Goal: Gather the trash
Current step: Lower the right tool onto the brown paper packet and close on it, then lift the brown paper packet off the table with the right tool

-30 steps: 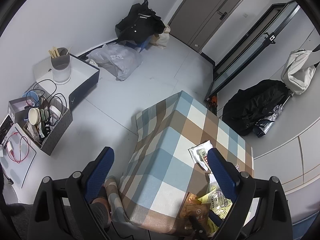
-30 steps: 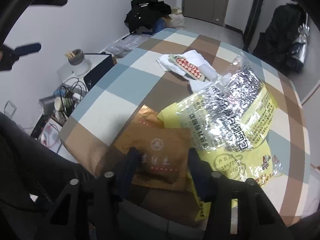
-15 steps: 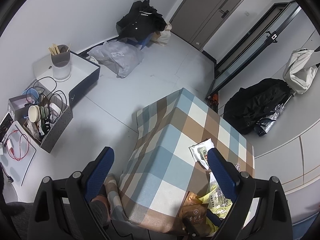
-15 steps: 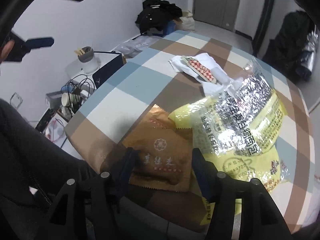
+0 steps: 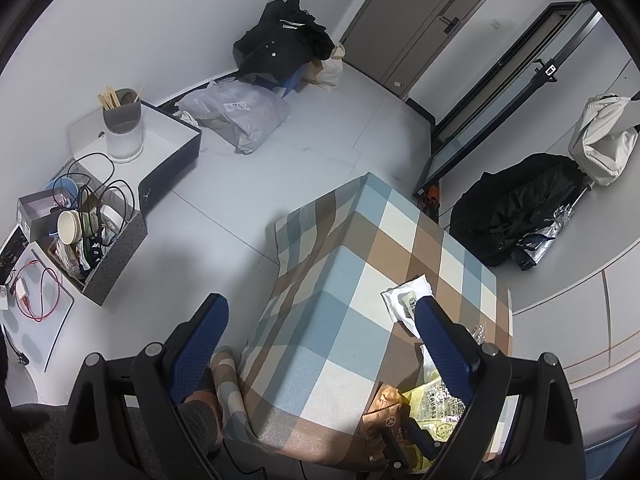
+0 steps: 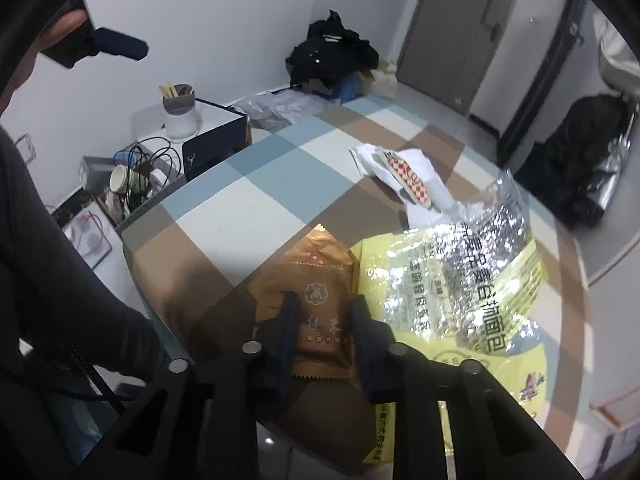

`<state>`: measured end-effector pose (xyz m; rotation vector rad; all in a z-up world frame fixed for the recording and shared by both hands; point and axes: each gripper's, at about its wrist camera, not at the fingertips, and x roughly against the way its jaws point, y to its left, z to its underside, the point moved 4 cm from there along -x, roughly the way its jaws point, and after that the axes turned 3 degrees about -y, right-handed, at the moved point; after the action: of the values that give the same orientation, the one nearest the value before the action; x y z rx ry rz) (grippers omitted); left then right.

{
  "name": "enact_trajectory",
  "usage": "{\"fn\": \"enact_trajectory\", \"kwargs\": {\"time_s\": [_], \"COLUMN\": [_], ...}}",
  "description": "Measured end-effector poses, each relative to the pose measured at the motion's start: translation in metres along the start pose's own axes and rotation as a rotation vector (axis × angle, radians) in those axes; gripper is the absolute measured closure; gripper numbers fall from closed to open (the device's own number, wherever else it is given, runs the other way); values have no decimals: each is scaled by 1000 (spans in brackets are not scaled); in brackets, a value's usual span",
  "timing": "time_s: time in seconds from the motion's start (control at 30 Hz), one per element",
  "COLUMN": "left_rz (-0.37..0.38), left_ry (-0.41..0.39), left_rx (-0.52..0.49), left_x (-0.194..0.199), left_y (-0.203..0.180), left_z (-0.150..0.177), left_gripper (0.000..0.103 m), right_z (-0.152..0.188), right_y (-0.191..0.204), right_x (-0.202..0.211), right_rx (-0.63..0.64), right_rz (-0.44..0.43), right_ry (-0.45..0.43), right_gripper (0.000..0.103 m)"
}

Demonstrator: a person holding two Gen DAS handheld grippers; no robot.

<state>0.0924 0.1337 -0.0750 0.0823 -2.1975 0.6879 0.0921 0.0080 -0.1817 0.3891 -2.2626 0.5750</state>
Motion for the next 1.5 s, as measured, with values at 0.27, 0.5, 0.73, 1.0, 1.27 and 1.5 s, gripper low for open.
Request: {"fn": "enact_trajectory", "kwargs": {"time_s": [0.27, 0.5, 0.73, 1.0, 1.27, 1.5], "left_rz": [-4, -9, -18, -43, -41, -31], "left_ry": [10, 16, 28, 36, 84, 204], "left_rx": [-1, -3, 2, -15, -136, -347], "left_x": [-3, -4, -8, -14, -26, -48], "left_y": [0, 0, 1, -2, -25, -60], "left_z": [2, 2, 2, 2, 14, 47], "left_gripper": [11, 11, 11, 11, 11, 11], "right_z": [0, -2, -14, -32, -49, -47], "right_y": [-12, -13, -22, -44, -103, -157], "right_x": [-3, -3, 5, 15, 37, 62], "right_rx": [-21, -17, -76, -185, -370, -491], "right_rz": [-18, -30, -101, -154, -220, -211], "right_ry": [3, -8, -49, -75, -136, -195], "right_gripper": [103, 103, 103, 103, 103, 103]}}
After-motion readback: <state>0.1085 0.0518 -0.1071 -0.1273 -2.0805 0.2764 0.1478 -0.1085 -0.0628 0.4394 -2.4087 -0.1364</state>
